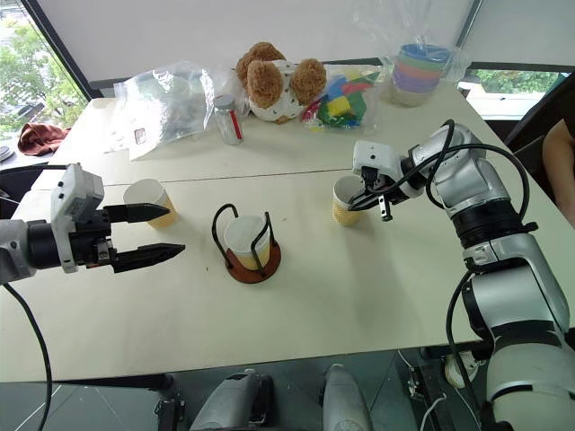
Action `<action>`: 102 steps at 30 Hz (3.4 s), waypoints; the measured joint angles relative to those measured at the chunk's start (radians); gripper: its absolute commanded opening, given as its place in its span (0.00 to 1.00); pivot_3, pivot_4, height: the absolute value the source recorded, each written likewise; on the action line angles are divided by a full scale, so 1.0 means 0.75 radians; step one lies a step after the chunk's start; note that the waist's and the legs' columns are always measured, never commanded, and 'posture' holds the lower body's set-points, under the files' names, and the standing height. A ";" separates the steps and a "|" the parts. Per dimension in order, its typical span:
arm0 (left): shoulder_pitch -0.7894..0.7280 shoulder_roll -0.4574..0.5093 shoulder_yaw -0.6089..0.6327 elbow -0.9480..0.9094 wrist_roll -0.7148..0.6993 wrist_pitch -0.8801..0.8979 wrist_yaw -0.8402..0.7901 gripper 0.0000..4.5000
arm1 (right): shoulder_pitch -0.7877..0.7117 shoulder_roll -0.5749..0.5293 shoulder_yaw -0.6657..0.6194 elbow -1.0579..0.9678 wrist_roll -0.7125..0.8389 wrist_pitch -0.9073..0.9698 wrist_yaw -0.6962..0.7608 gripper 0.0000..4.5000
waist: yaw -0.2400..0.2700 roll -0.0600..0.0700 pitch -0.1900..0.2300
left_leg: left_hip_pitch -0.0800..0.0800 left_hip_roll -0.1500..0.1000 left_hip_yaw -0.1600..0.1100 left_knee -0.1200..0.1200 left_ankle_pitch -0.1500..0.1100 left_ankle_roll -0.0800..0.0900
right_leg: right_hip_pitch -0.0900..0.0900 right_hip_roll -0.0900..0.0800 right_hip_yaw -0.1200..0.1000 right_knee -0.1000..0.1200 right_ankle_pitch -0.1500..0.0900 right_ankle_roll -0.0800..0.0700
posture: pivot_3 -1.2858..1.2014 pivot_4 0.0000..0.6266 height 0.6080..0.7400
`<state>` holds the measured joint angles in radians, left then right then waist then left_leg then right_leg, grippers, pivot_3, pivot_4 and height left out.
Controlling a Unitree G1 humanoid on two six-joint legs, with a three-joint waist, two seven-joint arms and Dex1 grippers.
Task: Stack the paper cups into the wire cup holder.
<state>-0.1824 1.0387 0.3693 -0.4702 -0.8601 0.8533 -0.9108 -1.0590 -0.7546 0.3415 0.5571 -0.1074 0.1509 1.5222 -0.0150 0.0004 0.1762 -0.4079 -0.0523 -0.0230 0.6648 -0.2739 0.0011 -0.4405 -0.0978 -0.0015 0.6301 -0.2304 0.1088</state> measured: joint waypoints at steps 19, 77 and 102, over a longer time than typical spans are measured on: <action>-0.001 0.005 0.003 0.027 0.031 -0.010 -0.030 1.00 | -0.456 0.012 0.014 0.045 0.185 -0.173 0.115 0.02 | 0.000 0.000 0.000 | 0.000 0.000 -0.002 -0.001 0.000 0.000 | 0.000 0.000 -0.001 0.000 0.000 0.000 | 0.52 0.24 1.00; 0.030 -0.047 0.010 -0.004 0.027 -0.017 0.040 1.00 | -0.715 0.155 0.841 -0.058 0.748 -0.457 0.121 0.40 | -0.004 0.000 0.000 | -0.001 0.000 -0.002 -0.001 -0.001 0.001 | -0.003 -0.001 -0.001 0.001 0.000 0.000 | 0.52 0.24 1.00; -0.236 0.193 -0.191 0.722 0.621 -0.716 -0.244 1.00 | 0.005 -0.065 -0.163 -0.504 1.093 0.613 -0.315 0.40 | 0.002 0.000 0.000 | -0.001 -0.001 0.000 -0.003 -0.004 0.007 | -0.003 -0.006 -0.002 0.001 0.000 0.000 | 0.52 0.24 1.00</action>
<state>-0.3594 1.1835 0.2259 0.0711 -0.3946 0.3166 -1.0935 -1.0556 -0.8036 0.2194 0.1793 0.7126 0.6108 1.2863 -0.0137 0.0002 0.1759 -0.4086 -0.0531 -0.0233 0.6623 -0.2772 0.0066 -0.4429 -0.1023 -0.0029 0.6306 -0.2304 0.1087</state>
